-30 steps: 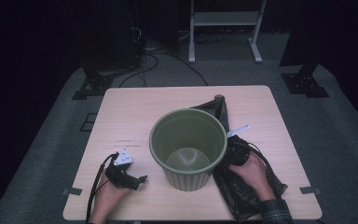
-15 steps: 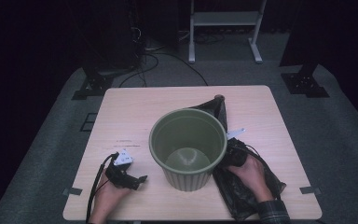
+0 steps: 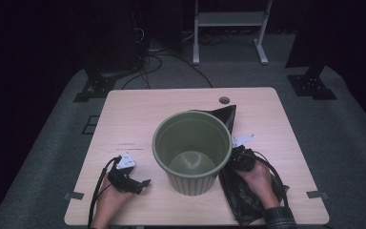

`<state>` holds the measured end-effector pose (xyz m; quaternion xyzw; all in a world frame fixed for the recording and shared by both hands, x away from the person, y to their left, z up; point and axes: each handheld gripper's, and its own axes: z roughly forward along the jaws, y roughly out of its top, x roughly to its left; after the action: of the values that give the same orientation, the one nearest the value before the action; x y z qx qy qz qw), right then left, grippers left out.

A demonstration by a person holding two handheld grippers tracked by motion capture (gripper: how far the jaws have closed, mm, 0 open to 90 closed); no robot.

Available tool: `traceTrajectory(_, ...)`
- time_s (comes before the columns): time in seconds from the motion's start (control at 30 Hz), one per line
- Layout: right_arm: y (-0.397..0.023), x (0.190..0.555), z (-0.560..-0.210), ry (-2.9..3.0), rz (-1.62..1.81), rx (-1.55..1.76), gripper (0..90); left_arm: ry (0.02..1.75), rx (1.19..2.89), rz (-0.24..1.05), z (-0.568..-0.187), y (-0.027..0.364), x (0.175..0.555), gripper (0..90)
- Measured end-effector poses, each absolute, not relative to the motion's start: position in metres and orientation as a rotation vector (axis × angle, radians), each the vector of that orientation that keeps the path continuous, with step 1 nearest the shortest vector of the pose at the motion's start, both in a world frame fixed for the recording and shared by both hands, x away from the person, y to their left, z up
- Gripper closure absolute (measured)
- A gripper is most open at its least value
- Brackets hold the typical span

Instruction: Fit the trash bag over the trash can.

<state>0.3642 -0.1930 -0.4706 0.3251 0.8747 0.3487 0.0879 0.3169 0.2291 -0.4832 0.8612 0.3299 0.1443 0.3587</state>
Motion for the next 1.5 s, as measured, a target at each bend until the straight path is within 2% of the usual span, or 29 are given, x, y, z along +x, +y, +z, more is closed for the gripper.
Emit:
traceTrajectory(0.23, -0.199, 0.361, -0.467, 2.66, 1.115, 0.957, 88.6, 0.851, 2.222, 0.372, -0.483, 0.229, 0.317, 0.0)
traceTrajectory(0.87, -0.235, 0.338, -0.419, 2.64, 1.395, 0.889, 88.6, 0.851, 2.221, 0.373, -0.483, 0.229, 0.317, 0.0)
traceTrajectory(1.5, -0.249, 0.314, -0.353, 2.652, 1.552, 0.639, 88.6, 0.853, 2.223, 0.373, -0.483, 0.229, 0.317, 0.0)
